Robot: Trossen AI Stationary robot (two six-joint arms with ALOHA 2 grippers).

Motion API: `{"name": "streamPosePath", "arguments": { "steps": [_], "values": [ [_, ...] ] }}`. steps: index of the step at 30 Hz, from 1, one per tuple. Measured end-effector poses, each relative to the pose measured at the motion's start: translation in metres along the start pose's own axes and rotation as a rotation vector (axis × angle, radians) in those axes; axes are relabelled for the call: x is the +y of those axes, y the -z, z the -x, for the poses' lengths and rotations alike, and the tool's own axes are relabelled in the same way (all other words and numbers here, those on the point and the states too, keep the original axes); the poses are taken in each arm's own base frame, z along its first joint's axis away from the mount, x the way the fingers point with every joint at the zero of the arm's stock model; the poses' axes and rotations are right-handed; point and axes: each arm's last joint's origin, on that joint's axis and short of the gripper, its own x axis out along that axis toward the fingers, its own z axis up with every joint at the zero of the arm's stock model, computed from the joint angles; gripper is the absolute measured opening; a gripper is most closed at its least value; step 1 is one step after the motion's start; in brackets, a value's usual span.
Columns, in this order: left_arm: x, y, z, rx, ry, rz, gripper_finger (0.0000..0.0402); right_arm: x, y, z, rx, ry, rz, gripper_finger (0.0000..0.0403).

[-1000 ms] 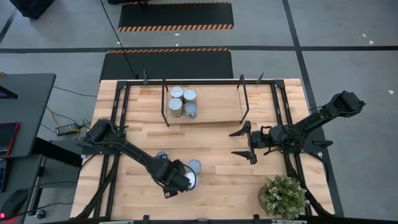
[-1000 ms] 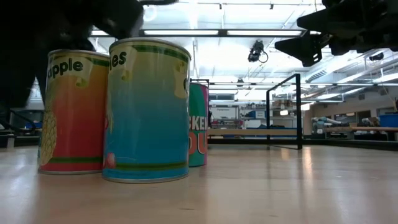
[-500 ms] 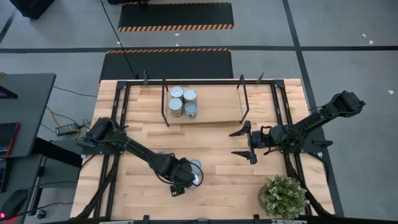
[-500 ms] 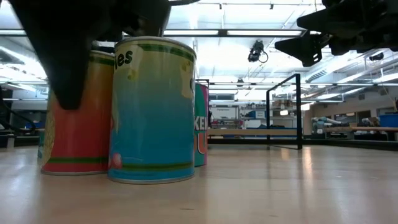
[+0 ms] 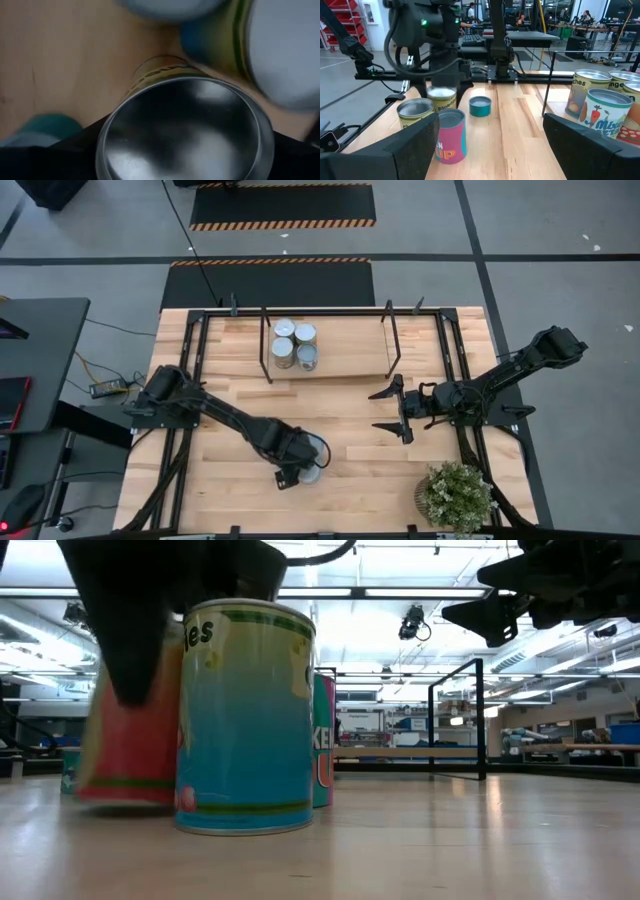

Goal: Pick and place cans onto a shelf
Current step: Put the canned pineapple on the shelf

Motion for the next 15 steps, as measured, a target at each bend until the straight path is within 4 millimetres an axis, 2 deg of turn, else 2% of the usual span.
{"name": "streamPosePath", "arguments": {
  "steps": [4,8,15],
  "values": [
    [0.015,-0.006,0.025,0.024,0.045,0.046,0.0315,0.0,0.0,0.0,-0.001,0.0,-0.001,0.0364],
    [0.033,-0.018,0.054,0.042,-0.054,0.051,0.0314,0.0,-0.001,0.0,-0.013,0.0,-0.004,0.0364],
    [0.063,-0.055,0.097,-0.16,-0.176,0.01,0.0319,0.0,-0.001,0.0,-0.012,0.0,-0.003,0.0364]
  ]
}}
